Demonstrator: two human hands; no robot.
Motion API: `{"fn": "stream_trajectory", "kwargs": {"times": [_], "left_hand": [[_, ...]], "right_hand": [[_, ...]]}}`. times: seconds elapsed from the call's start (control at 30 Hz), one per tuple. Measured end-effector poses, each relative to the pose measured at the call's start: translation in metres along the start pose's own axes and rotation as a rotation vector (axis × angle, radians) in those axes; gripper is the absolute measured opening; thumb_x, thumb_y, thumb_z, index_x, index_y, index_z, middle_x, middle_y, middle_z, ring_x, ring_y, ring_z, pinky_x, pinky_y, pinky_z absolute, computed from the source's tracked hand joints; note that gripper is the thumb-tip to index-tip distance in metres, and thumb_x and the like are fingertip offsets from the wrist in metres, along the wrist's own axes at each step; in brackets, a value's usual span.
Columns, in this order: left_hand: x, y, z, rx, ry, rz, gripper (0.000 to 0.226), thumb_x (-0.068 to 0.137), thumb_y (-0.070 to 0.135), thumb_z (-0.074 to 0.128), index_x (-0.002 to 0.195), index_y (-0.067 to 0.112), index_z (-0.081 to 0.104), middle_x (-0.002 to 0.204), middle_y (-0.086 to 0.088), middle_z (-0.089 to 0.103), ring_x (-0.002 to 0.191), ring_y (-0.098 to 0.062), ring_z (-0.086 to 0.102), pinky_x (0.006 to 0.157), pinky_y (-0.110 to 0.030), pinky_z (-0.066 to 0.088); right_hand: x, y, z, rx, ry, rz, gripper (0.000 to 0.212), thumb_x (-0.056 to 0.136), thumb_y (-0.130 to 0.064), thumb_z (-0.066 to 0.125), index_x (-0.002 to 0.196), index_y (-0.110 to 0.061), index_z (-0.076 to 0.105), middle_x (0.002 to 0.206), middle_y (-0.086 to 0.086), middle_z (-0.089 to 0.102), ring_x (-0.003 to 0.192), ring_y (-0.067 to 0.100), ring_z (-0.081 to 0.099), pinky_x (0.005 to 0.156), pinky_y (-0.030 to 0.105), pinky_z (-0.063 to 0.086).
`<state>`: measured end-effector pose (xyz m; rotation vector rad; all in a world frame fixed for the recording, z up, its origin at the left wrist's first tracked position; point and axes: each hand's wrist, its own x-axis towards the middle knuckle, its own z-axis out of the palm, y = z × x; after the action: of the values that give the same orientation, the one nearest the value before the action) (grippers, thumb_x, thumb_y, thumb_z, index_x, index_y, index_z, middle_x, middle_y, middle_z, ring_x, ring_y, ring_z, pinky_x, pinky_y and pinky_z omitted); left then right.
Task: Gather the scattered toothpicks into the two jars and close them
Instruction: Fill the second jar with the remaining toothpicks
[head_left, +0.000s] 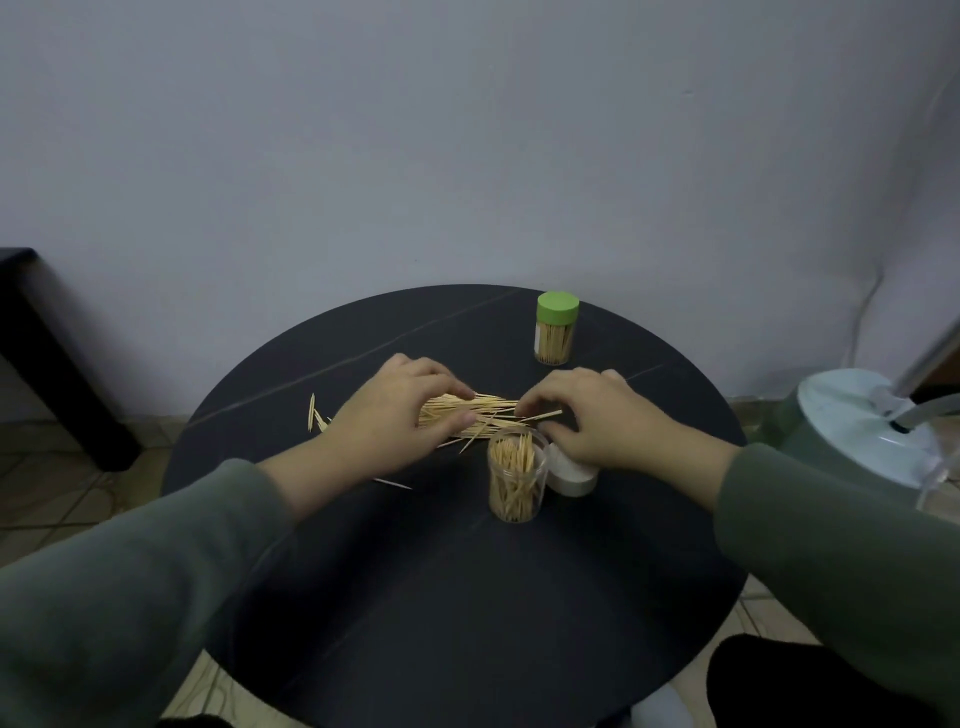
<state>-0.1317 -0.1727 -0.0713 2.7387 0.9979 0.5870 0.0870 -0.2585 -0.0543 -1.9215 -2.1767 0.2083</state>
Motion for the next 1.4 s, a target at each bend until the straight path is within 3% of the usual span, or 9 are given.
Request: {"fn": "stream_trajectory", "kwargs": {"times": [0.13, 0.3, 0.43, 0.57, 0.7, 1.03, 1.23, 1.4], "left_hand": [[0.005, -0.011, -0.001, 0.203, -0.230, -0.121, 0.056, 0.078, 0.068, 0.058, 0.126, 0.038, 0.058, 0.135, 0.013, 0.051, 0.123, -0.010, 0.038, 0.098, -0.032, 0.041], [0.012, -0.011, 0.002, 0.268, -0.239, -0.135, 0.049, 0.083, 0.059, 0.061, 0.127, 0.037, 0.058, 0.132, 0.013, 0.054, 0.123, -0.010, 0.041, 0.096, -0.031, 0.043], [0.016, -0.013, 0.000, 0.322, -0.247, -0.137, 0.047, 0.087, 0.054, 0.060, 0.129, 0.036, 0.057, 0.130, 0.011, 0.054, 0.121, -0.012, 0.044, 0.095, -0.033, 0.045], [0.018, -0.014, 0.000, 0.343, -0.277, -0.143, 0.041, 0.089, 0.050, 0.059, 0.128, 0.034, 0.059, 0.126, 0.010, 0.057, 0.118, -0.013, 0.049, 0.093, -0.032, 0.047], [0.020, -0.012, 0.002, 0.368, -0.257, -0.124, 0.034, 0.092, 0.046, 0.057, 0.123, 0.034, 0.063, 0.121, 0.010, 0.059, 0.113, -0.012, 0.052, 0.087, -0.031, 0.050], [0.023, -0.003, 0.005, 0.440, -0.263, -0.095, 0.028, 0.097, 0.042, 0.050, 0.118, 0.033, 0.065, 0.118, 0.007, 0.058, 0.112, -0.015, 0.049, 0.083, -0.032, 0.050], [0.026, 0.004, 0.008, 0.448, -0.285, -0.125, 0.028, 0.097, 0.039, 0.050, 0.115, 0.024, 0.064, 0.112, 0.002, 0.063, 0.103, -0.017, 0.058, 0.083, -0.036, 0.054], [0.028, 0.007, 0.007, 0.511, -0.317, -0.085, 0.029, 0.099, 0.035, 0.047, 0.116, 0.020, 0.064, 0.114, -0.001, 0.061, 0.107, -0.019, 0.053, 0.082, -0.035, 0.052]], "right_hand": [[0.020, 0.000, 0.014, -0.073, -0.005, 0.060, 0.034, 0.090, -0.042, 0.061, 0.124, -0.040, 0.057, 0.130, -0.012, 0.053, 0.122, 0.012, 0.045, 0.104, 0.041, 0.030], [0.041, -0.006, 0.025, -0.111, -0.048, 0.053, 0.055, 0.085, -0.056, 0.062, 0.135, -0.035, 0.050, 0.139, -0.007, 0.048, 0.125, 0.018, 0.041, 0.104, 0.045, 0.027], [0.050, -0.014, 0.032, -0.174, -0.041, -0.042, 0.051, 0.088, -0.050, 0.061, 0.135, -0.036, 0.051, 0.142, -0.011, 0.046, 0.124, 0.017, 0.039, 0.099, 0.044, 0.029], [0.055, -0.015, 0.032, -0.185, -0.041, -0.092, 0.030, 0.090, -0.047, 0.059, 0.117, -0.035, 0.067, 0.132, -0.015, 0.055, 0.117, 0.015, 0.042, 0.093, 0.040, 0.029], [0.053, -0.011, 0.029, -0.190, 0.025, -0.078, 0.024, 0.090, -0.045, 0.060, 0.108, -0.034, 0.071, 0.122, -0.013, 0.059, 0.112, 0.013, 0.045, 0.094, 0.038, 0.030], [0.041, -0.005, 0.023, -0.382, -0.001, -0.116, 0.033, 0.098, -0.040, 0.049, 0.129, -0.035, 0.057, 0.127, -0.008, 0.059, 0.113, 0.016, 0.048, 0.096, 0.040, 0.031], [0.041, -0.008, 0.020, -0.488, -0.026, -0.130, 0.028, 0.100, -0.040, 0.043, 0.117, -0.033, 0.064, 0.117, -0.005, 0.061, 0.107, 0.018, 0.051, 0.091, 0.040, 0.031], [0.042, -0.007, 0.019, -0.508, -0.045, -0.112, 0.026, 0.100, -0.038, 0.043, 0.107, -0.028, 0.066, 0.111, -0.002, 0.062, 0.103, 0.019, 0.053, 0.089, 0.042, 0.031]]}}
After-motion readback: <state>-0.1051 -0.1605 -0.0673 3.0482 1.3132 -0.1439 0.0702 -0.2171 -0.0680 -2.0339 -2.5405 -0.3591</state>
